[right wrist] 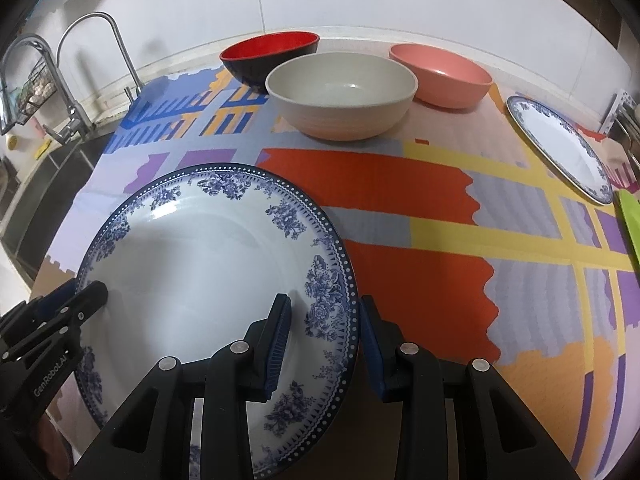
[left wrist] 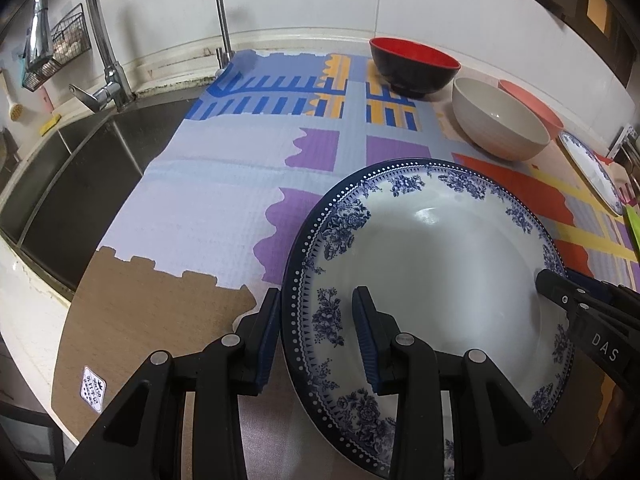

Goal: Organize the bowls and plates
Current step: 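Lift the blue-and-white plate with both grippers and carry it toward the sink, then lower the blue-and-white plate onto the mat and open both grippers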

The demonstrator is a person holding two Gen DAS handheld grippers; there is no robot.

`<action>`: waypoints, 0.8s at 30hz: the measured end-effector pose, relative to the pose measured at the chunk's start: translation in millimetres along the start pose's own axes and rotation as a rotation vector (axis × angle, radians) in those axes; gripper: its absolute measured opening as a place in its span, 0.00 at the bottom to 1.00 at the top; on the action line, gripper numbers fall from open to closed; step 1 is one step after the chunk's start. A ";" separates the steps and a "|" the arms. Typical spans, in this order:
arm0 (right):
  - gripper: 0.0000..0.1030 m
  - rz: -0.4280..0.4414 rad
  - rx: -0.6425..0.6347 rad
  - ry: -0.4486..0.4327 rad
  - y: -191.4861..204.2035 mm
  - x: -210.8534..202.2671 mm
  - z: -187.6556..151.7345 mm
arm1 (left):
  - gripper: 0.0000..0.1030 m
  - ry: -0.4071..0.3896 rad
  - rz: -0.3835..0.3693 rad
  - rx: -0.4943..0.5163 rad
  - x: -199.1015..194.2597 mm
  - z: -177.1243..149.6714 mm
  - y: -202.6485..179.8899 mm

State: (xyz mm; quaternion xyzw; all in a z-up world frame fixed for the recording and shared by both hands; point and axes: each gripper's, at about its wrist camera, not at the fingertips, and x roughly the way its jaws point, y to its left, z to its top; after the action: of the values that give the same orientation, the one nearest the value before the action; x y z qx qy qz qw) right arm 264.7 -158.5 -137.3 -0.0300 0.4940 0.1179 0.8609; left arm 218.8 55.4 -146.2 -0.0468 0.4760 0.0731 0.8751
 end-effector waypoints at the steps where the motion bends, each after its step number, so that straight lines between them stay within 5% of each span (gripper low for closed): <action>1: 0.34 -0.001 0.001 0.003 0.3 1.1 -0.4 | 0.35 0.001 -0.001 0.000 0.4 0.0 0.0; 16: 0.35 0.002 -0.001 0.004 1.1 1.1 -1.8 | 0.39 0.000 0.003 -0.004 1.7 1.6 -0.8; 20: 0.35 0.010 -0.006 0.005 0.7 1.2 -1.9 | 0.58 -0.032 0.016 -0.011 -3.3 2.5 -0.9; 24: 0.57 0.009 -0.003 -0.019 -2.7 -4.3 0.1 | 0.73 -0.115 0.044 -0.011 -19.8 4.8 -2.7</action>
State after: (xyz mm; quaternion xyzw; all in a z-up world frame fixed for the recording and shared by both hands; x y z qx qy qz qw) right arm 263.3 -161.8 -133.8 -0.0279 0.4857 0.1225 0.8651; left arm 212.7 51.8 -126.9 -0.0372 0.4253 0.0975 0.8990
